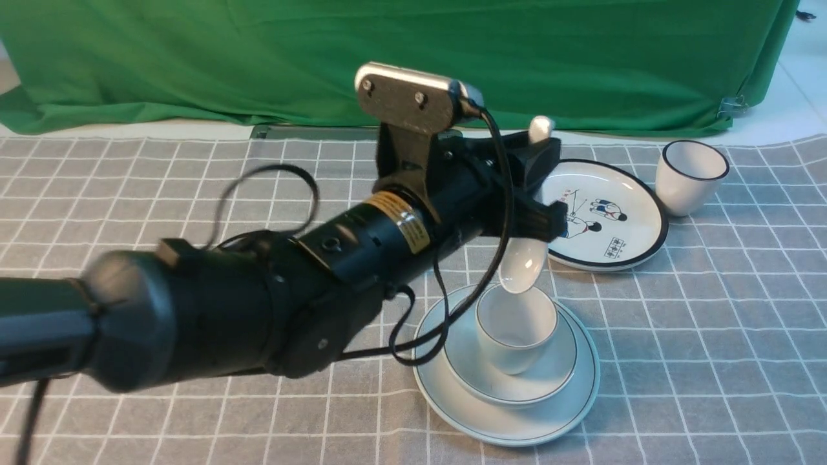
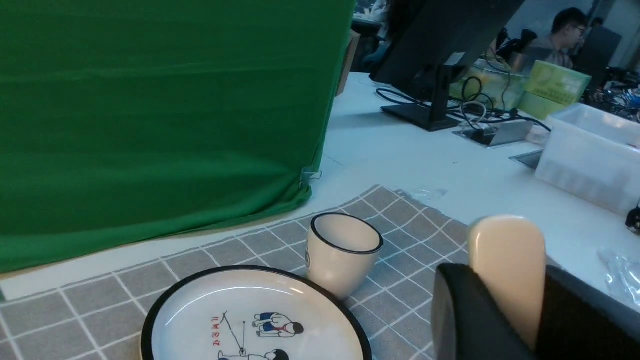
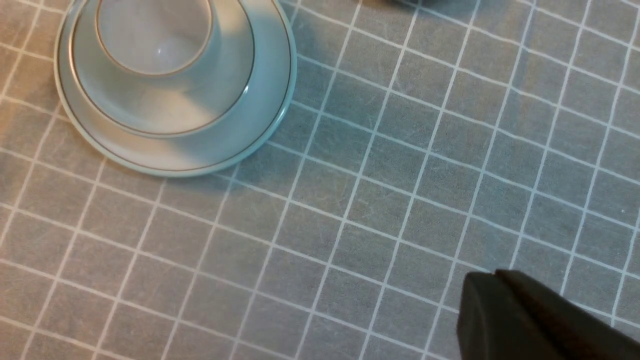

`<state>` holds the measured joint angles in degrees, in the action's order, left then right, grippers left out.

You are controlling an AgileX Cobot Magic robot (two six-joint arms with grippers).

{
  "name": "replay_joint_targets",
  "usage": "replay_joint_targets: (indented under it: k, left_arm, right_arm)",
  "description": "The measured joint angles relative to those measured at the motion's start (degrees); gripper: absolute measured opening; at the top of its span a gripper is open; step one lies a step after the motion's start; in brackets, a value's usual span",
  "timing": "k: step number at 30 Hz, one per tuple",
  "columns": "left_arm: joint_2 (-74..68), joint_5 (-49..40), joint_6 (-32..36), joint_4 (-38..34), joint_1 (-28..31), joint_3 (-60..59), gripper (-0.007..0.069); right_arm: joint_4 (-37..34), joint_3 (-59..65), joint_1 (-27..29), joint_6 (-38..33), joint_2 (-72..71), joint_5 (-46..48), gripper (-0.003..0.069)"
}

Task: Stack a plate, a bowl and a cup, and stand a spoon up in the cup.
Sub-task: Use the left arm to put the blue soup spoon into the blue teacup in the middle

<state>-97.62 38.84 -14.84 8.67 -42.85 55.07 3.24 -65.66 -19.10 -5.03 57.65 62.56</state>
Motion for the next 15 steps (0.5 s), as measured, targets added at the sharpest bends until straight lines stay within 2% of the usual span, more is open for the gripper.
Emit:
replay_joint_targets:
  k: [11,15]
  left_arm:
    - [-5.86,-0.71,0.0,1.63,0.0,0.0,0.0129]
    - [-6.84,-1.73,0.0,1.76,0.0,0.0,0.0168]
  right_arm:
    - [-0.02,0.0,0.0,-0.19,0.0,-0.03,0.0042]
    - [-0.02,0.0,0.0,-0.31,0.0,-0.03,0.0045]
